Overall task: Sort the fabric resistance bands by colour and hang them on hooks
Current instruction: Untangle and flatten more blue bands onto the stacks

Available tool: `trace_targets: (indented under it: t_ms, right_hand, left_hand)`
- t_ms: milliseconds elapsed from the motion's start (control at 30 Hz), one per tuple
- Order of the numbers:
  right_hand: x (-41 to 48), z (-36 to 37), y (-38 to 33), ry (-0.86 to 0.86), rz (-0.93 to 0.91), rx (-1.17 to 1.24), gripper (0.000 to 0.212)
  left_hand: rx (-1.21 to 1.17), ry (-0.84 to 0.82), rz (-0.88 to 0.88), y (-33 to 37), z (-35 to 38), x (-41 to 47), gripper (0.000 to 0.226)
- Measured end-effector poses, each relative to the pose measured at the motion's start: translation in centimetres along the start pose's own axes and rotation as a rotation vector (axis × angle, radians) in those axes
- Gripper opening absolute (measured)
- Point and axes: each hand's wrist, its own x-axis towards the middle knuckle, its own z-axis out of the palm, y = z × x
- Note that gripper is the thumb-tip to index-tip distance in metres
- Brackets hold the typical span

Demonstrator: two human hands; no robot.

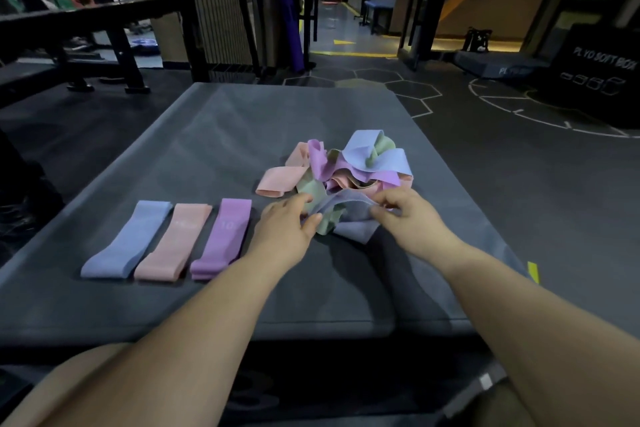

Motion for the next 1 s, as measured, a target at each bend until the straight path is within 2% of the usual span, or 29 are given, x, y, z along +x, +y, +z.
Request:
trace_targets:
  t_ms: [133, 267, 500, 700, 867, 1000]
  right_hand:
    - [-0.6, -0.7, -0.4, -0.019, 0.036, 0.111, 0.026]
    - [-1.4, -1.5, -0.9, -0.038, 0.064, 0.238, 0.019]
    - [-2.0, -3.0, 0.1, -0.040, 0.001, 0.149, 0.013]
    - [-2.5, -4.7, 1.0, 0.042, 0.038, 0.211, 0.014]
    - [-3.6, -4.5, 2.0, -0.117, 0.041, 0.058, 0.002]
    - [-3.9, -4.2, 1.7, -0.271, 0.040, -0.038, 0.010]
  left_hand:
    - [0.049, 0.047, 0.082, 0.4, -0.6, -0.8, 0.024]
    - [-0.035, 0.052, 0.100, 1.0, -1.5, -1.6, 0.020]
    - [-0.071, -0.004, 0.114, 1.7, -2.4, -3.1, 0.018]
    - [-0.170, -0.070, 0.094, 1.4, -2.7, -3.5, 0.021]
    - [-0.058, -0.088, 0.068, 1.3, -2.1, -3.8, 0.020]
    - [-0.027, -0.097, 0.014, 1.1, -1.8, -3.9, 0.018]
